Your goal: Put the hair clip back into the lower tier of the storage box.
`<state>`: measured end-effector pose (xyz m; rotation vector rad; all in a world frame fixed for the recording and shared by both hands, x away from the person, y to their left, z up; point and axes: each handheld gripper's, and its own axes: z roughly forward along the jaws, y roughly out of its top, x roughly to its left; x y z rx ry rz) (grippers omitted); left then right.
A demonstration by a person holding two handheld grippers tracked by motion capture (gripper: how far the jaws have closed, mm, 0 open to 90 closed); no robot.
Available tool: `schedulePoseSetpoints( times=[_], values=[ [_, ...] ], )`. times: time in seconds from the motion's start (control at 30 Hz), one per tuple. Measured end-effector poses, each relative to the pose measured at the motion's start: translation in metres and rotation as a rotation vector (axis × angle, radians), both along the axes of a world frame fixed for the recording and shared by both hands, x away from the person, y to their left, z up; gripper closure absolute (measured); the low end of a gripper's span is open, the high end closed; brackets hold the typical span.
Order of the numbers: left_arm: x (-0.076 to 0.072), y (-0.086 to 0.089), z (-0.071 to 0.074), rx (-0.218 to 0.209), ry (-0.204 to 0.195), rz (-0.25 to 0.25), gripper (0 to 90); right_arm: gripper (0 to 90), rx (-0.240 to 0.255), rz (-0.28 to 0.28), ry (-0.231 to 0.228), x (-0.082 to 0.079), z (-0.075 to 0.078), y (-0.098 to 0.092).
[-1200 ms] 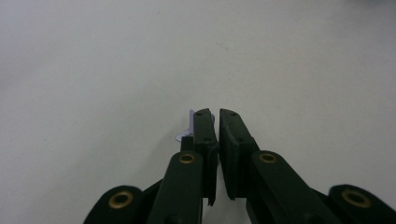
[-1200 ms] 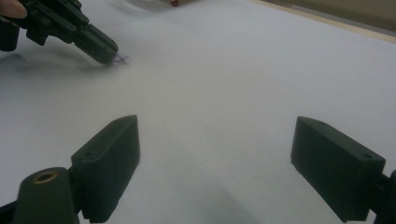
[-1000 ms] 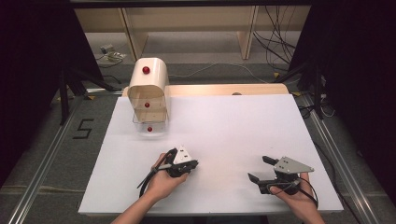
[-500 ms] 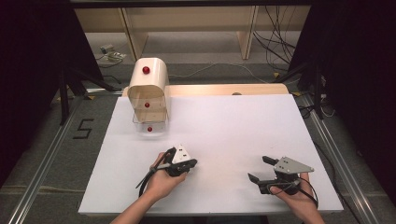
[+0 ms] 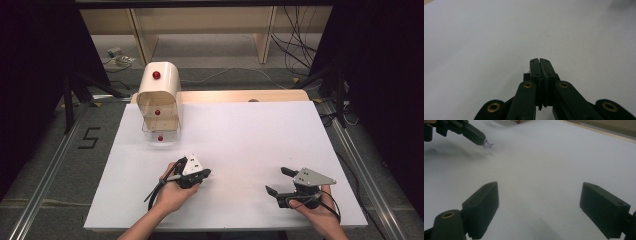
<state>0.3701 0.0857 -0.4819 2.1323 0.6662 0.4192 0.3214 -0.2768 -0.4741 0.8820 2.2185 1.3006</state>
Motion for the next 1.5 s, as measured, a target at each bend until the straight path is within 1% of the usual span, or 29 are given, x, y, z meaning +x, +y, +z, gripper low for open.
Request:
schedulePoseSetpoints(
  times=[0.23, 0.83, 1.5],
  values=[
    [0.000, 0.003, 0.003, -0.003, -0.017, 0.005, 89.5, 16.3, 0.001, 0.000, 0.000, 0.000, 0.000, 0.000],
    [0.003, 0.014, 0.013, -0.024, -0.038, 0.036, 89.5, 16.3, -0.001, -0.002, 0.001, 0.000, 0.000, 0.000],
    [0.006, 0.022, 0.021, -0.022, -0.063, 0.052, 89.5, 16.4, -0.001, 0.002, 0.000, 0.000, 0.000, 0.000]
  ],
)
